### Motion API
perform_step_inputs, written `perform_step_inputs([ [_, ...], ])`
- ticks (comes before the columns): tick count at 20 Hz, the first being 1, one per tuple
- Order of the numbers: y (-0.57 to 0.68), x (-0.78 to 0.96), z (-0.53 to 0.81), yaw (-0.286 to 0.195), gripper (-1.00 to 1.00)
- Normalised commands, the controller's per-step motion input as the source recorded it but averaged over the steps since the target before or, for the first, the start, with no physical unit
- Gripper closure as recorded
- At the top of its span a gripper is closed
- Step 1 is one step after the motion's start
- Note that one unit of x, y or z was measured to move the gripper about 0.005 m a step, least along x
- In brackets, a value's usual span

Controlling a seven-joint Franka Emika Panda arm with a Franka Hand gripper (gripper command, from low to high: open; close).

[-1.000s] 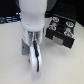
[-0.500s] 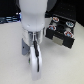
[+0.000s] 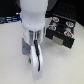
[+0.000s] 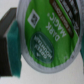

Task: Open the kcup holder, insert the kcup into the holder, and close the kcup holder

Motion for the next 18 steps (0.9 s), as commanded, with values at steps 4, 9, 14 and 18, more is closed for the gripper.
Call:
perform_step_inputs([
  [4, 0.42, 0.01, 0.75, 0.006, 1.00],
  [9, 0.51, -0.01, 0.77, 0.079, 1.00],
  [14, 0.55, -0.03, 0.63, 0.049, 1.00],
  [18, 0.54, -0.11, 0.51, 0.081, 1.00],
])
